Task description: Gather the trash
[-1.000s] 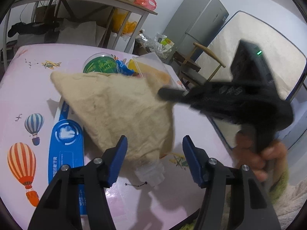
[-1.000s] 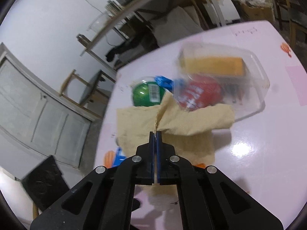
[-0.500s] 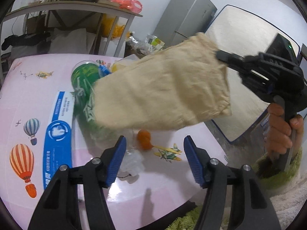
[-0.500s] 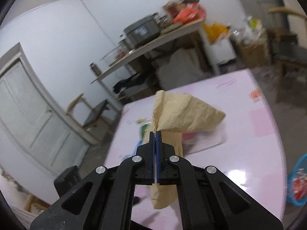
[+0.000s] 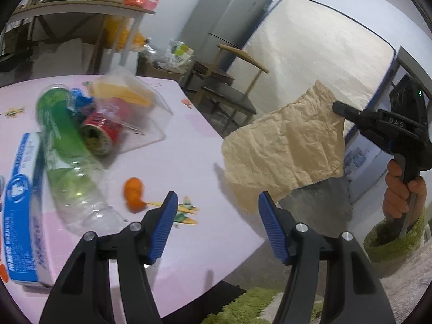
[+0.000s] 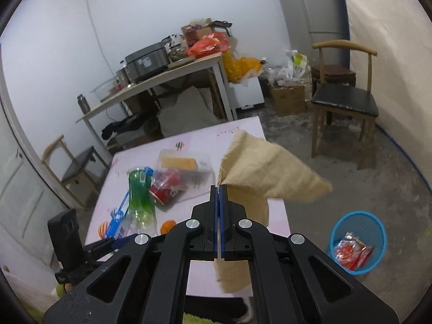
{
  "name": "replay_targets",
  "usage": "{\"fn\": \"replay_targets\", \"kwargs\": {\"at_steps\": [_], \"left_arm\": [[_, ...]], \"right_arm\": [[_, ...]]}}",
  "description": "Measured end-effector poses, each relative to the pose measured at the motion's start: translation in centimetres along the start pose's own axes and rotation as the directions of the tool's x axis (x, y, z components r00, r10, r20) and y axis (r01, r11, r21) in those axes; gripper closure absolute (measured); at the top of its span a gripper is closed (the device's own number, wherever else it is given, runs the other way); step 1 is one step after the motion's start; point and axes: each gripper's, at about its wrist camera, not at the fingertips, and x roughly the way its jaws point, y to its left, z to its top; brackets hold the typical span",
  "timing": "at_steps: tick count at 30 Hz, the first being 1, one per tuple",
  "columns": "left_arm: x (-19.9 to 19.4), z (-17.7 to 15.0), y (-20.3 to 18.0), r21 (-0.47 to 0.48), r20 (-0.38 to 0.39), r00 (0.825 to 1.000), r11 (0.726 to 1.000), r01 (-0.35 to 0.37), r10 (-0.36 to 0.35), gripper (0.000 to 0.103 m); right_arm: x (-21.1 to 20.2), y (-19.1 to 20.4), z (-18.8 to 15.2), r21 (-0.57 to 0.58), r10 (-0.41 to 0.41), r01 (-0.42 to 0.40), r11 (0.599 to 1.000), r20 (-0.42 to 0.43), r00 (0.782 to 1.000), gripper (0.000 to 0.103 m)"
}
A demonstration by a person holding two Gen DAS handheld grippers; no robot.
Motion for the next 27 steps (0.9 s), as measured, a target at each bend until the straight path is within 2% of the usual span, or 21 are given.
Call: {"fn": "replay_targets", "kwargs": {"at_steps": [2, 6, 8, 13, 21, 24, 27], "left_arm": [[0.5, -0.1, -0.6, 0.015, -0.010, 1.000, 1.000, 0.010, -0.010, 0.043], [1.0, -0.6, -1.3, 0.048, -0.024, 1.000, 0.999, -0.004, 0.005, 0.043], [0.7, -1.1, -1.5, 0.060, -0.027, 0.999, 0.998, -0.017, 0.018, 0.043], [0.3, -1.9, -0.9, 0.053, -0.042, 0.998, 0.997, -0.047, 0.049, 0.043], [1.1, -2.4, 0.1, 0.031, -0.076, 0.995, 0.998, -0.056, 0.059, 0.043], [1.8, -2.7, 0.7, 0.019, -0.101, 0.993, 0.998, -0.058, 0.059, 0.043], [1.8, -3.1, 0.8, 0.021, -0.114, 0.992, 0.998, -0.057, 0.059, 0.043]], "right_arm": [[0.4, 0.8, -0.2, -0.029, 0.024, -0.024, 0.999, -0.007, 1.000, 0.103], [3.5, 1.8, -1.4, -0.013, 0.155, -0.157, 0.988, -0.100, 0.983, 0.103], [6.1, 2.5, -2.2, 0.031, 0.251, -0.250, 0.968, -0.161, 0.954, 0.103], [10.1, 3.0, -2.4, 0.110, 0.354, -0.338, 0.935, -0.214, 0.910, 0.103], [12.2, 1.5, -2.1, 0.237, 0.445, -0.395, 0.887, -0.212, 0.870, 0.103], [12.2, 1.2, -3.3, 0.255, 0.439, -0.379, 0.890, -0.247, 0.864, 0.103], [13.4, 0.8, -5.1, 0.296, 0.431, -0.344, 0.891, -0.317, 0.845, 0.103]]}}
